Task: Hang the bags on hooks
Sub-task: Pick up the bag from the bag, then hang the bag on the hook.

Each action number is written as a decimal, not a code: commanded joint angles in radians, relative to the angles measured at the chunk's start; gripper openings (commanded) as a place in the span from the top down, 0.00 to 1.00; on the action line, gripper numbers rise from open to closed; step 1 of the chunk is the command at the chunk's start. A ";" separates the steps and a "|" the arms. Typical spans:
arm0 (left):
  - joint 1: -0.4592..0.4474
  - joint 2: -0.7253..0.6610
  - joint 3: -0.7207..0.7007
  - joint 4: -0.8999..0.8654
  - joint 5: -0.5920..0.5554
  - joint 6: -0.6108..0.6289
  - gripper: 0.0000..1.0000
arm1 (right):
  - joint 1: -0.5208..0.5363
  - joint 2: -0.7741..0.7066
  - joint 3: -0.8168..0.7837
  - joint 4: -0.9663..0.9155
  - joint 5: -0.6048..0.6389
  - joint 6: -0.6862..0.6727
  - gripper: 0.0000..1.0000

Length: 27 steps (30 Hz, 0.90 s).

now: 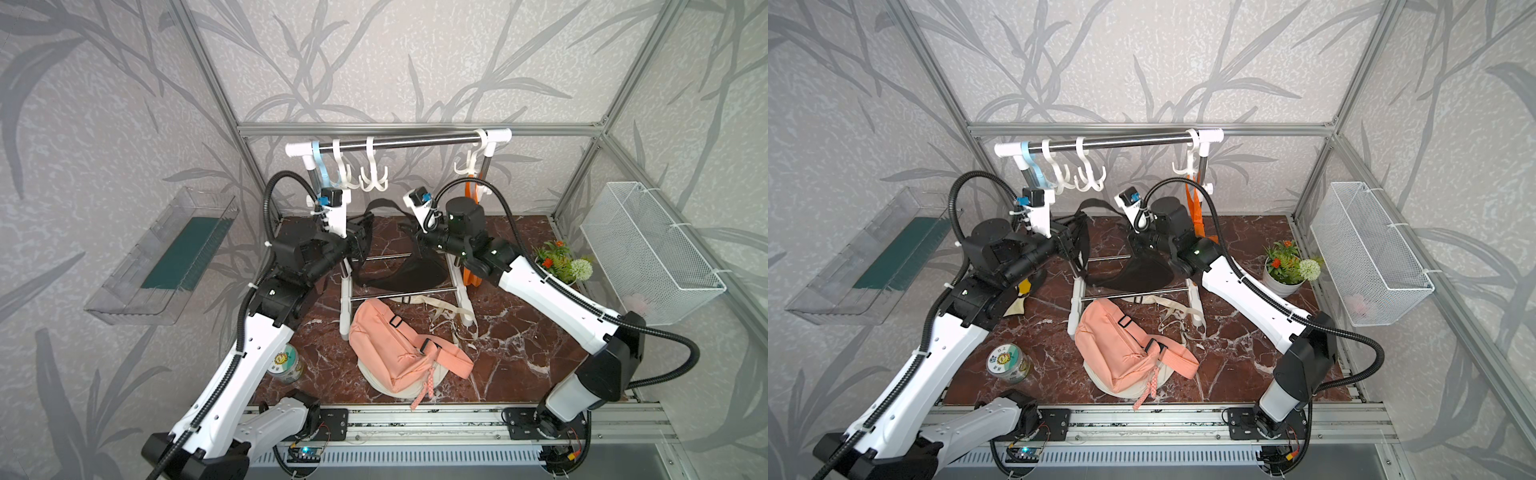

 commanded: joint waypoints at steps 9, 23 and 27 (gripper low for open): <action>0.002 0.129 0.176 -0.125 0.085 -0.051 1.00 | -0.040 0.172 0.296 -0.162 0.021 0.036 1.00; 0.017 0.232 0.251 -0.175 0.026 -0.066 1.00 | -0.044 0.348 0.511 -0.271 0.018 0.031 1.00; 0.044 0.240 0.226 -0.168 0.029 -0.087 1.00 | -0.053 0.350 0.496 -0.263 0.004 0.042 1.00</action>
